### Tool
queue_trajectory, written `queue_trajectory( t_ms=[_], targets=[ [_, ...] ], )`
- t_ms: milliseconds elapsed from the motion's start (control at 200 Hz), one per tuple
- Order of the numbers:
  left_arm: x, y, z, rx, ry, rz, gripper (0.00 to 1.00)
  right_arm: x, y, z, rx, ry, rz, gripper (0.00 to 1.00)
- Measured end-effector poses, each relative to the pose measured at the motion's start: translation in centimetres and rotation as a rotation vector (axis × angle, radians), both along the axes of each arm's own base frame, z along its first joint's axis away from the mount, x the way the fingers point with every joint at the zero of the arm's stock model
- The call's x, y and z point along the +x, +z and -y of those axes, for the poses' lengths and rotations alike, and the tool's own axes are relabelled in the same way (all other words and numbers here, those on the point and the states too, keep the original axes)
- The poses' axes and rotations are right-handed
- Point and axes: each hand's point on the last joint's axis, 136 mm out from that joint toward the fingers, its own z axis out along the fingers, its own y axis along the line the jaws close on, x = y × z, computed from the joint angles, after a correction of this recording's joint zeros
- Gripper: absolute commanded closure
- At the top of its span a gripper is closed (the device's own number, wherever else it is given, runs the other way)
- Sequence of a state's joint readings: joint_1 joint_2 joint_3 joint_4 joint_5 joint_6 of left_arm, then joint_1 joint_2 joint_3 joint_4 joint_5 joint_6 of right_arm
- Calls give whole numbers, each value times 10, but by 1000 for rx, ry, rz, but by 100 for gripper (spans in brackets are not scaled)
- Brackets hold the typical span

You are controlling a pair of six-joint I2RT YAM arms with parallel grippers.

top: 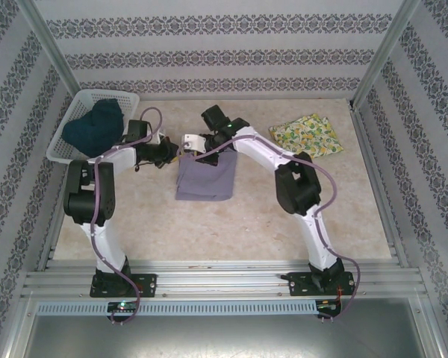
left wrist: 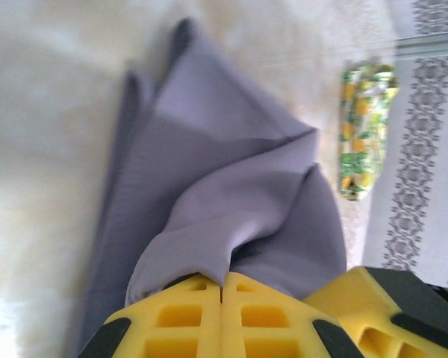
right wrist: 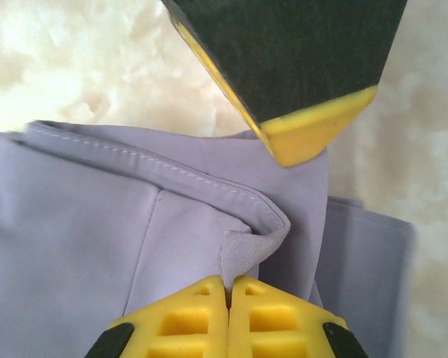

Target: Fold and stack the skirts

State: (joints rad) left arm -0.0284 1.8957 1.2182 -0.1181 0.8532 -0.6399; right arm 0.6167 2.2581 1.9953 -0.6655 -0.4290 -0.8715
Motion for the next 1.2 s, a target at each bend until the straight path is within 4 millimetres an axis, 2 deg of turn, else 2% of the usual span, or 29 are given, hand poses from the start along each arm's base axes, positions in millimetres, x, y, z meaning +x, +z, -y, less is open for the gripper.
queue_trajectory(
  t_ms=[65,135,205,270,345,460,545,599,689,704,714,829,844,854,859,869,969,1049,1129,1204],
  targets=[
    [6,17,5,-20,-18,41,100,-1,22,3,37,-2,38,100],
    [13,33,14,-37,-43,80,100,1,38,4,69,-4,71,100],
    [18,42,26,-54,-77,107,100,5,42,4,87,-8,86,100],
    [27,41,35,-64,-100,116,100,9,37,4,91,-17,85,100],
    [37,25,43,-73,-118,95,100,16,26,3,88,-29,74,100],
    [45,-17,43,-68,-107,15,84,30,1,2,71,-52,43,100],
    [42,-38,36,-34,-80,-49,61,37,-18,2,54,-61,19,99],
    [41,-40,31,-10,-71,-57,44,39,-27,3,41,-64,5,92],
    [39,-36,22,46,-48,-62,16,44,-32,5,31,-88,-5,76],
    [38,-35,20,53,-41,-67,5,45,-31,5,30,-85,2,73],
    [37,-34,18,59,-36,-71,1,46,-31,5,31,-94,-1,71],
    [37,-11,-13,151,51,-57,0,58,-20,5,35,-163,15,41],
    [36,-7,-17,162,62,-52,0,59,-18,5,36,-172,18,30],
    [36,-4,-20,172,71,-47,0,61,-17,5,40,-192,12,13],
    [37,-1,-23,178,79,-42,0,61,-17,5,40,-195,12,8],
    [37,1,-25,184,85,-38,0,63,-15,5,41,-197,19,4],
    [29,34,-56,277,175,16,0,79,-1,12,57,-356,22,2],
    [12,50,-66,332,208,41,0,86,9,29,64,-533,18,2],
    [-7,51,-63,364,203,35,0,78,21,60,82,-750,-17,2],
    [-24,38,-54,387,173,-5,0,65,34,89,135,-908,-64,2]
  ],
)
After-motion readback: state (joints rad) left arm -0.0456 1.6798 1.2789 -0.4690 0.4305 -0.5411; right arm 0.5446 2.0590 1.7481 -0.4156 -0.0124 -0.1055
